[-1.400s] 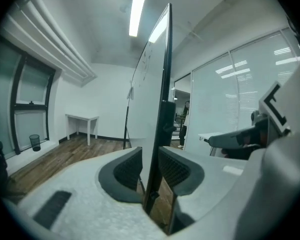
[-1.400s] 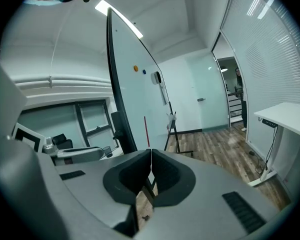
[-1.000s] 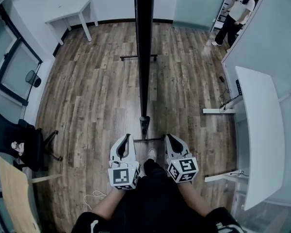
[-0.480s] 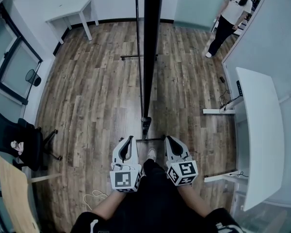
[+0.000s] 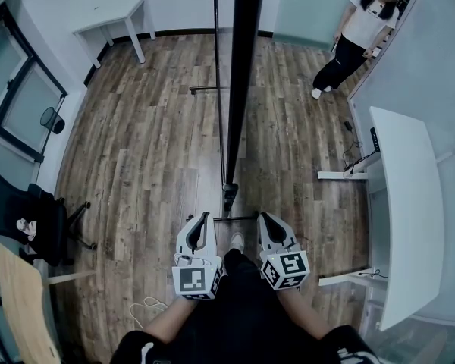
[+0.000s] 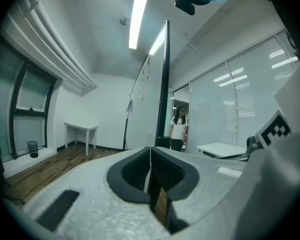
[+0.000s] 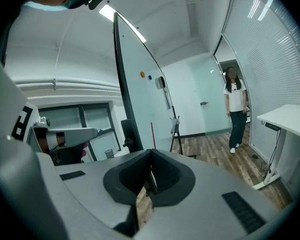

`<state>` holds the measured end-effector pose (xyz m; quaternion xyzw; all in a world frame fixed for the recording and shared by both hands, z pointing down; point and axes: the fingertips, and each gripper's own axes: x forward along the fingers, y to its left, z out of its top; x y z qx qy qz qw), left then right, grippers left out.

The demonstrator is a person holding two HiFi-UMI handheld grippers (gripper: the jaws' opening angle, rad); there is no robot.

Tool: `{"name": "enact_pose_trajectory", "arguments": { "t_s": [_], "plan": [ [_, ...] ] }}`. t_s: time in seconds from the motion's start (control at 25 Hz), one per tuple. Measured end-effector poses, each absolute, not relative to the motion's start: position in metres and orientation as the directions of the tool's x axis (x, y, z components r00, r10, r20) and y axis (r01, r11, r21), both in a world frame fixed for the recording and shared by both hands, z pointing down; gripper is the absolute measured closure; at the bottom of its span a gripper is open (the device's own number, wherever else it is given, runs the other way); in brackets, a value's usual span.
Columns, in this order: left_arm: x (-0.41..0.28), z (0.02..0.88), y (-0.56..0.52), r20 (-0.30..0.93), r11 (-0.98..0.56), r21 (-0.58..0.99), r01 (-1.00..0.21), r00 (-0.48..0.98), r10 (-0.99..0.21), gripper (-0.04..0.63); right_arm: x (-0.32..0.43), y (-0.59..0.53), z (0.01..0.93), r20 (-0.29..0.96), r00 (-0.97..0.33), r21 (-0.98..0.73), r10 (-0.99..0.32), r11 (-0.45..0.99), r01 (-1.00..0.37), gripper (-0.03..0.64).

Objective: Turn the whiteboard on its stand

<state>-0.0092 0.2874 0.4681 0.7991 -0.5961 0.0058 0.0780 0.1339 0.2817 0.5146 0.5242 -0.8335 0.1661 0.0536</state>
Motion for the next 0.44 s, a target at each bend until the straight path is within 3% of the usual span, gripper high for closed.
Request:
{"name": "enact_pose_trajectory", "arguments": {
  "t_s": [0.44],
  "plan": [
    [-0.0077, 0.4708, 0.2909, 0.109, -0.272, 0.133, -0.953, 0.287, -0.952, 0.574, 0.1346, 0.2858, 0.5179, 0.267, -0.443, -0.220, -0.856, 0.393, -0.893, 0.606]
  ]
}}
